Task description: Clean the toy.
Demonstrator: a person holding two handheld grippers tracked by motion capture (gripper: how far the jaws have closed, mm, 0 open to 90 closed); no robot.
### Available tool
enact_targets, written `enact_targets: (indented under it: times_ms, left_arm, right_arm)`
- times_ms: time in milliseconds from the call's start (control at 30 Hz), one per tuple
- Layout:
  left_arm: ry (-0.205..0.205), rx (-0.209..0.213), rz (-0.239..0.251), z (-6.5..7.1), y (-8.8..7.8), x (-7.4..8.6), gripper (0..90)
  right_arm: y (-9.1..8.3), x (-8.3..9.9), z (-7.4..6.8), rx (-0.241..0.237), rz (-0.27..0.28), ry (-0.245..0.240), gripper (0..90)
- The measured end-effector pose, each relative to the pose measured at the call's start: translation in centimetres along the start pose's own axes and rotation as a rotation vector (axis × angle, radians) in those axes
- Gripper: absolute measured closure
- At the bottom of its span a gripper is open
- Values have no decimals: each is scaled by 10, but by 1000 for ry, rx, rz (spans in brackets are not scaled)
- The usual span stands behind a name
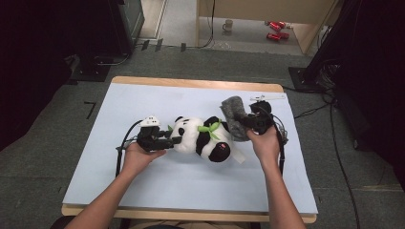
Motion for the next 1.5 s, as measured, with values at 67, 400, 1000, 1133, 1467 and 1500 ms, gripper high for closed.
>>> enact_targets:
  times_ms: [67, 400, 1000, 1133, 1467, 1500]
  left_arm:
    - [-3, 1, 1, 0, 0, 0, 578]
    - [-16, -3, 3, 1, 0, -2, 577]
    - [-10, -5, -3, 1, 2, -4, 577]
    - [-11, -5, -1, 2, 2, -5, 578]
    - [-12, -2, -4, 1, 1, -5, 578]
    - [-11, -3, -6, 0, 1, -4, 578]
  right_arm:
    - [-13, 1, 5, -12, 24, 23, 794]
    - [-20, -4, -48, -191, 31, -90, 793]
    - [35, 15, -105, -185, -160, -305, 790]
    - [27, 11, -92, -157, -140, -277, 789]
    - [19, 13, -40, -81, -113, -123, 791]
    - [18, 13, -37, -59, -109, -118, 791]
Point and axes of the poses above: each handheld gripper's, and its own axes: y roughly forward along the jaws, x roughly out of its underside, z roughly to its right, the point moved 2 cm from there along y, roughly forward along the jaws, and after that the axes turned 10 degrees about -z, right-handed, at the moved point
